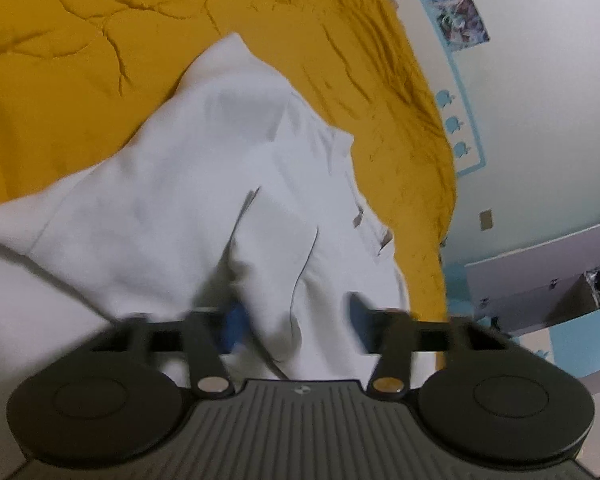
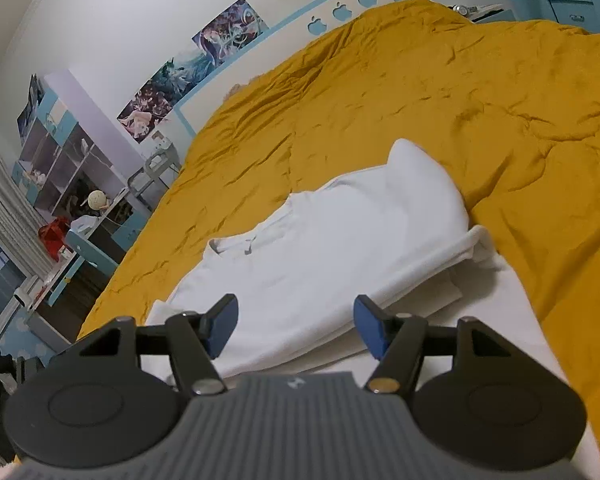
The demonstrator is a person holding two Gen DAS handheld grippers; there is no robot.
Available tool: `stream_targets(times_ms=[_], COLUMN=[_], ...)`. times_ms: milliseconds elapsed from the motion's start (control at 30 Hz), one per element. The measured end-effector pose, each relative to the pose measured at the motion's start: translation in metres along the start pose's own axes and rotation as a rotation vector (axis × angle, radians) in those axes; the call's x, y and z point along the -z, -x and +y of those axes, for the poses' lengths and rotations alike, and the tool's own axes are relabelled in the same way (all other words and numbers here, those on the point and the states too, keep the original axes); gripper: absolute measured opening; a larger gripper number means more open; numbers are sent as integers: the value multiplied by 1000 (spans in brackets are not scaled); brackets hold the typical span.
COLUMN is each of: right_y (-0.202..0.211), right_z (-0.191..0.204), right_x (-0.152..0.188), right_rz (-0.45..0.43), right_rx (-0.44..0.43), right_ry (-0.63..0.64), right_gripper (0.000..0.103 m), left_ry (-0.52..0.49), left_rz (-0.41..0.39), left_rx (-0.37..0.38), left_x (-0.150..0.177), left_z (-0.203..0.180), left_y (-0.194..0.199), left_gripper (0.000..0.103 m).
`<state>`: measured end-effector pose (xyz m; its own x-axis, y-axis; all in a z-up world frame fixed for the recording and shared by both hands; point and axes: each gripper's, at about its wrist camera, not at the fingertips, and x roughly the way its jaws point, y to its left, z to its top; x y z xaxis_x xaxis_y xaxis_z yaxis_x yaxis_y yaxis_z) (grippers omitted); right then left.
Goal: Fold small clothes
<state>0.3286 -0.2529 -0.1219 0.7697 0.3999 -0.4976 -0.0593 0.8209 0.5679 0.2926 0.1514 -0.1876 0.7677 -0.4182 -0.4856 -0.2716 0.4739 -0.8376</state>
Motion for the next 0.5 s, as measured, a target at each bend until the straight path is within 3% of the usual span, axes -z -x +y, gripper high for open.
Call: stream_targets(times_ms=[33, 167, 300, 367, 500], right_y=[-1, -4, -1, 1, -4], right_z=[-1, -5, -9, -8, -19], right_x=[-1, -8, -16, -18, -15], right_rz=[0, -17, -45, -53, -3], right_rx=[14, 53, 71, 109, 124], right_ry=[10, 26, 0, 29, 2], right_gripper=[61, 61, 62, 62, 63], left_ry=[-2, -47, -201, -238, -234], left_rz=[-4, -50, -144, -198, -220], left_rx=[3, 70, 169, 164, 46], left_x=[-1, -4, -9, -8, -8], left_z=[1, -12, -39, -40, -10], left_y=[0, 11, 44, 60, 62], left_gripper=[5, 6, 6, 6, 6])
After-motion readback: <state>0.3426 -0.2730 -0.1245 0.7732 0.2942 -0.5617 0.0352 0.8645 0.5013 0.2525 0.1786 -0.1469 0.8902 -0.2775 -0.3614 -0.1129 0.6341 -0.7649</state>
